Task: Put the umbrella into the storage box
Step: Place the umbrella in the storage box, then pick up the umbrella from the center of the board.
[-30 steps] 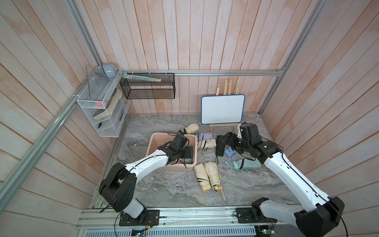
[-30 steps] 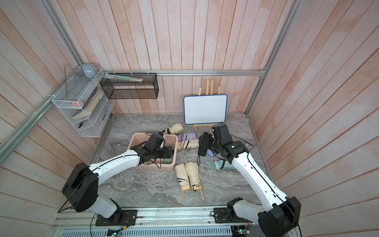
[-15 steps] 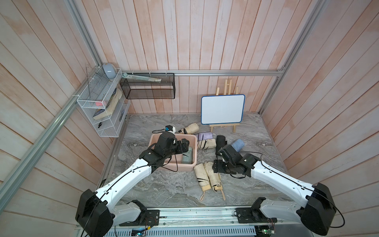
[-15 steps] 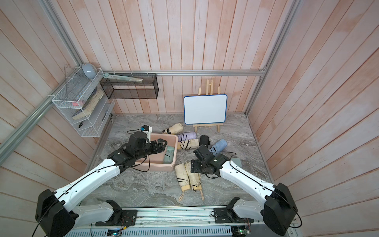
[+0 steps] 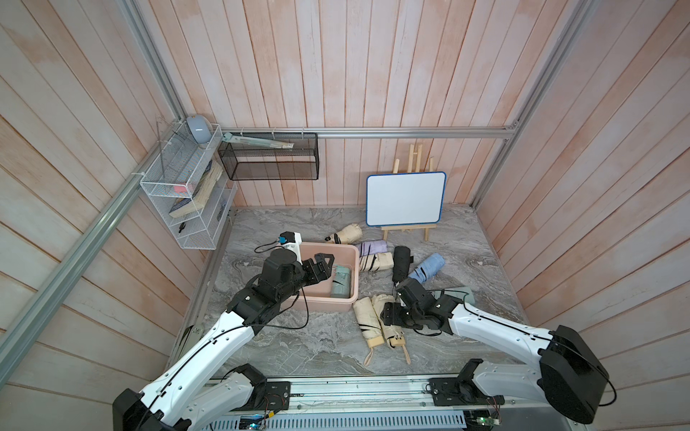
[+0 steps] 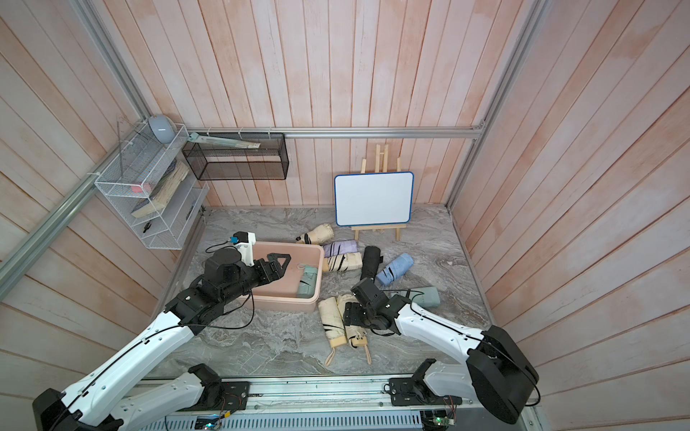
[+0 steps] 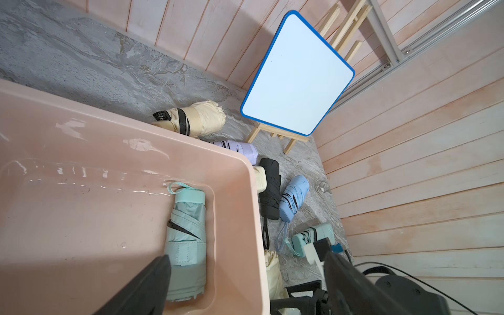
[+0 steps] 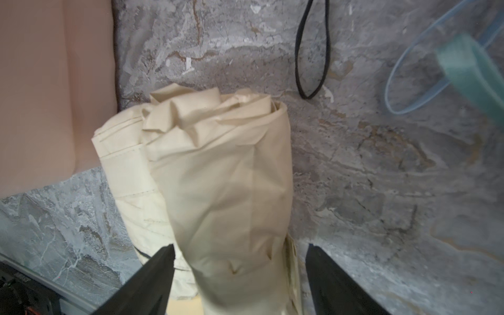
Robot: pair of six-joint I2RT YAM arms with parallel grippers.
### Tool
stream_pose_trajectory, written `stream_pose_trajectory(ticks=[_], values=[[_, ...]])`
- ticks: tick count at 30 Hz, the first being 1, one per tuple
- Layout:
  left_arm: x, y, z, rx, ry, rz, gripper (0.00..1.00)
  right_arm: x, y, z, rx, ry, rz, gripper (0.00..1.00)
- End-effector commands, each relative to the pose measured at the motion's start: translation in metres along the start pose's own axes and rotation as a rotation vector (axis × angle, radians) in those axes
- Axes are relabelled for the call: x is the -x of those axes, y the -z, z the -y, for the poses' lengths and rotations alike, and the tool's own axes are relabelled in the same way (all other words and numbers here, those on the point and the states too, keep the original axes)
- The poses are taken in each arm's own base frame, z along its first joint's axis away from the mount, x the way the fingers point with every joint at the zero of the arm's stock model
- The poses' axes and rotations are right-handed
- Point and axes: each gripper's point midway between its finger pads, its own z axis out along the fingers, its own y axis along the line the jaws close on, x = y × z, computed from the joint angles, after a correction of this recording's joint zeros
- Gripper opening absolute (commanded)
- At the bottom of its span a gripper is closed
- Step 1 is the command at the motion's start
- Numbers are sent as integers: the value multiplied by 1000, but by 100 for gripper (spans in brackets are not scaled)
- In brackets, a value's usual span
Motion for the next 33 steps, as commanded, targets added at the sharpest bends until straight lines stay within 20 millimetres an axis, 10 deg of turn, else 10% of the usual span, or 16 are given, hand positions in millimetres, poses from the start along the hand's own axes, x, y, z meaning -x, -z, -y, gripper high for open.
stream_pose_trajectory(ticks=[1,16,33], values=[[6,8,9,-33,-11,10,93,-5,-7,1,6,4,-7,81],[13,13,28,-128,11,32,93,-21,-27,14,-7,-46,-46,69],[26,11,49,-168,30,5,93,-6,5,12,49,-120,84,47]])
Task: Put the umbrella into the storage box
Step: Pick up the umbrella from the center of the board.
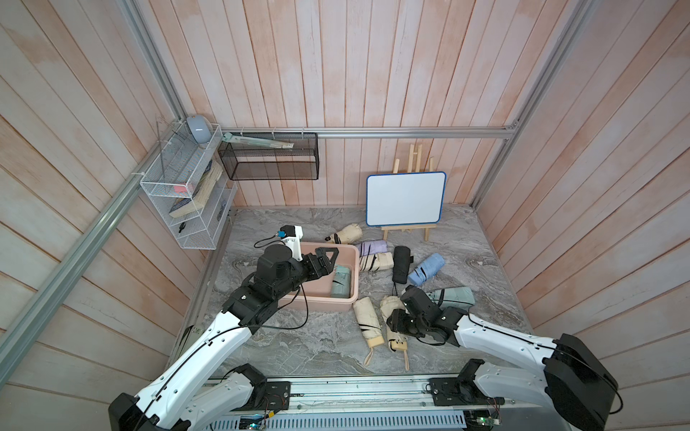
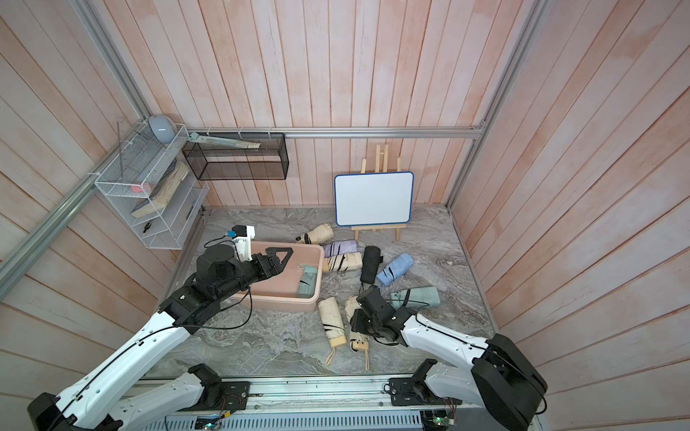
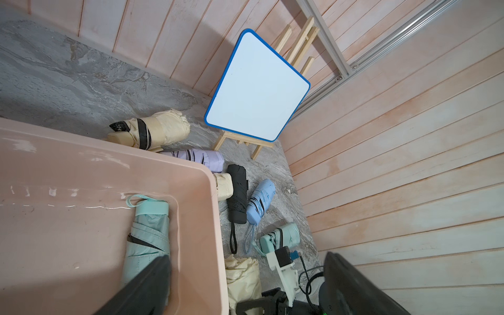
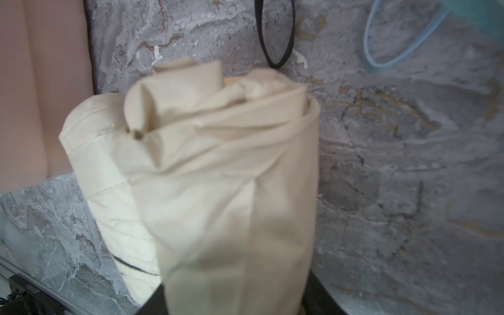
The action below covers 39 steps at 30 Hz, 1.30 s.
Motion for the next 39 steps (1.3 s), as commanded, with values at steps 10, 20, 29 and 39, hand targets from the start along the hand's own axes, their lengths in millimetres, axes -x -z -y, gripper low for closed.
stream_pose_trajectory(ticks=[10,20,29,39], values=[[-1,-16,22,-16,53,-126,91,33,48,-20,47,-48,151,41],[-39,-43,71,-174,14,-282,95,76,106,-64,108,118,299,39],[-64,-58,83,-222,-17,-410,100,97,133,-117,209,350,330,38],[-76,-77,59,-127,29,-450,100,98,136,-150,285,447,311,38]])
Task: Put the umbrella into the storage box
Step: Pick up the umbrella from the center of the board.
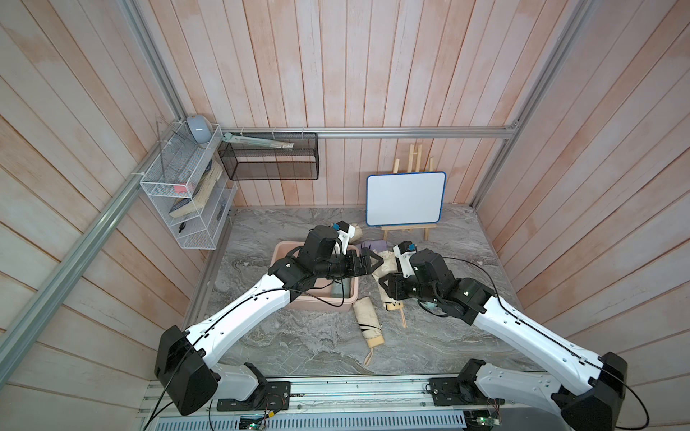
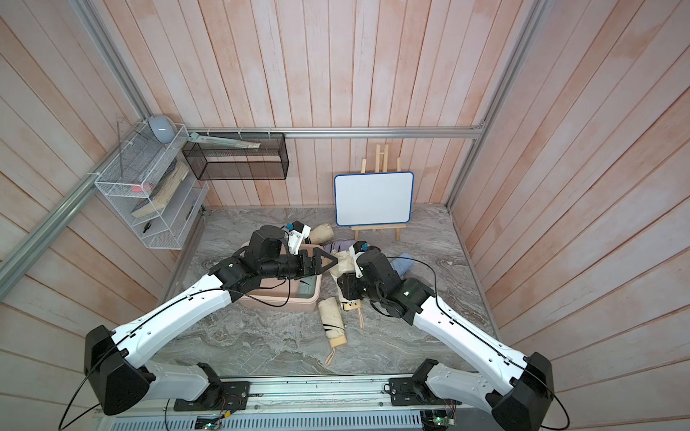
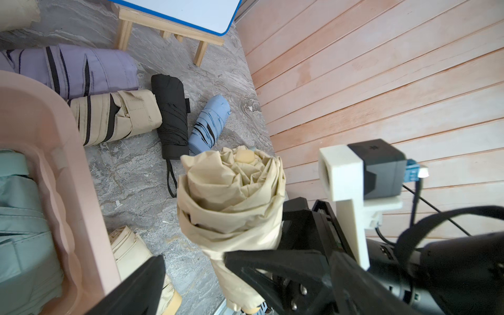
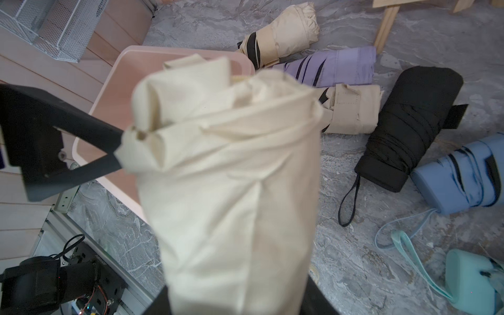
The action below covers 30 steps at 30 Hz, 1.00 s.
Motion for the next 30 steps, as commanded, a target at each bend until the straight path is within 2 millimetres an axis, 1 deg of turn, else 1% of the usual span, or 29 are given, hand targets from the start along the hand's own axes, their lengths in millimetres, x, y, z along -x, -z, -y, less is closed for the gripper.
stream_pose_trajectory(ticks=[1,3,7,11,12,14,15,18,20,22,23,24,26,30], values=[[4,-6,-10,37,25,-8,100,23,11,-25,85,52,66,38],[5,-10,-9,13,28,-10,100,22,11,-29,99,57,64,38],[7,-18,3,-55,30,-30,100,26,8,-36,113,75,67,38],[8,-21,3,-67,28,-31,100,30,3,-44,127,92,60,38],[8,-21,4,-72,26,-29,97,30,1,-46,128,95,55,38],[9,-22,2,-72,31,-26,87,31,0,-49,127,104,48,38],[9,-21,2,-72,35,-24,80,31,0,-51,126,107,47,38],[10,-19,0,-72,41,-17,62,30,-3,-50,113,104,45,38],[12,-18,-1,-70,44,-13,52,29,-3,-50,108,98,47,38],[14,-16,-3,-64,48,-5,38,29,-3,-51,100,94,49,42],[15,-15,-4,-62,49,2,33,30,-3,-51,95,92,51,43],[17,-15,-4,-60,53,9,28,31,-2,-51,91,89,55,46],[22,-12,-4,-58,62,28,22,34,1,-53,90,82,66,53],[36,-5,-7,-39,80,97,13,44,10,-55,96,55,104,75]])
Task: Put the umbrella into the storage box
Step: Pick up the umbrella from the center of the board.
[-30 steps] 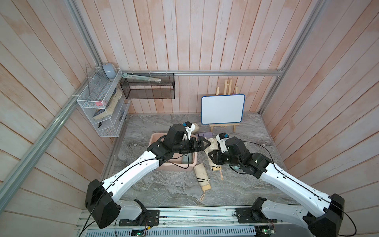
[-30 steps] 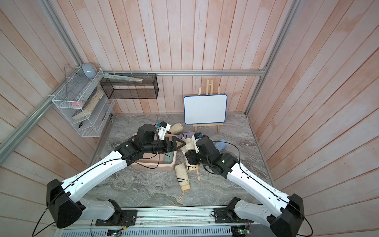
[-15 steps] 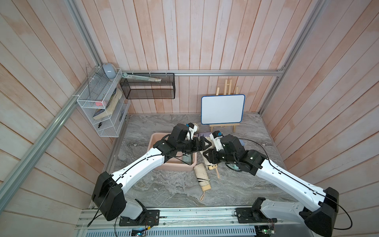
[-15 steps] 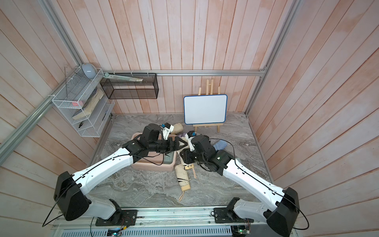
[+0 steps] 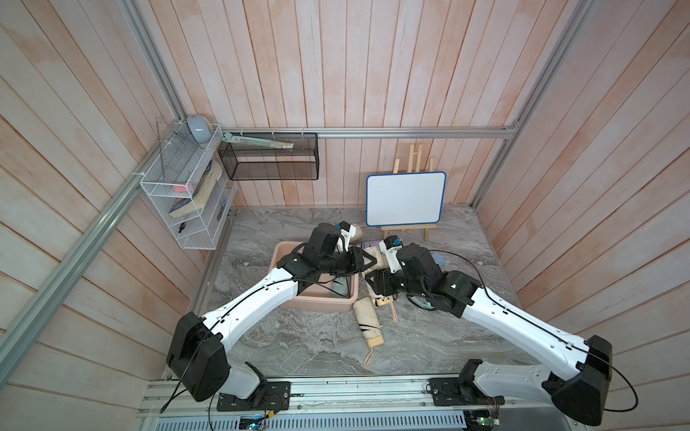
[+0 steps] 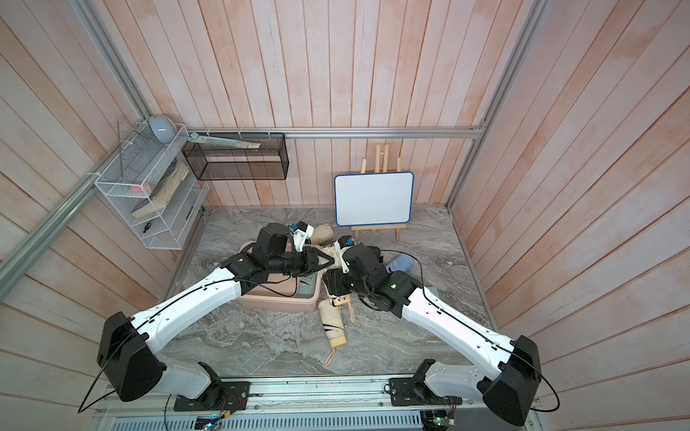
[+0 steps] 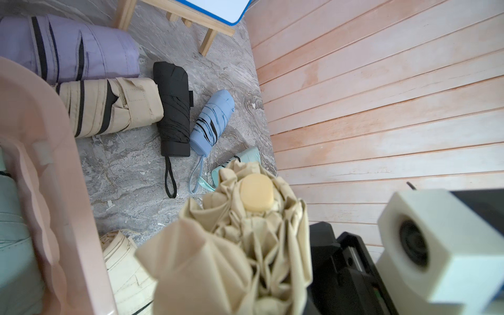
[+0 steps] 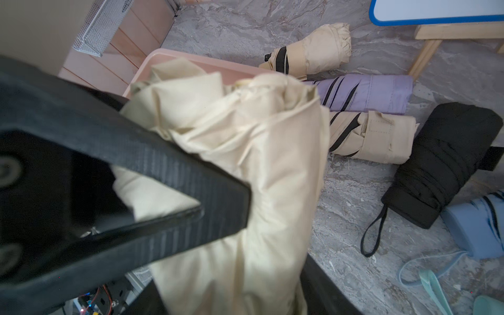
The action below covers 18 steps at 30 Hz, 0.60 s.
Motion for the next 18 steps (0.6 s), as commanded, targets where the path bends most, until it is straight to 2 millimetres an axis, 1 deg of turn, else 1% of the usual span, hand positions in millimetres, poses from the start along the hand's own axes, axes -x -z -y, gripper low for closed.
stream_pose_trajectory(ticks=[1,4,6,9,12,16,18], values=[[28,17,10,-22,2,135,10,30,21,-20,55,-18,104,80],[42,29,3,-27,74,222,2,45,36,-29,104,-82,165,89],[50,40,2,-44,112,285,0,52,45,-31,127,-145,206,92],[59,55,-2,-91,180,376,0,56,55,-21,123,-285,266,94],[66,71,-2,-178,256,462,0,52,56,-11,167,-478,317,93],[73,92,1,-297,368,555,0,50,50,-16,326,-668,361,93],[75,99,0,-332,407,590,0,54,47,-24,387,-699,364,93]])
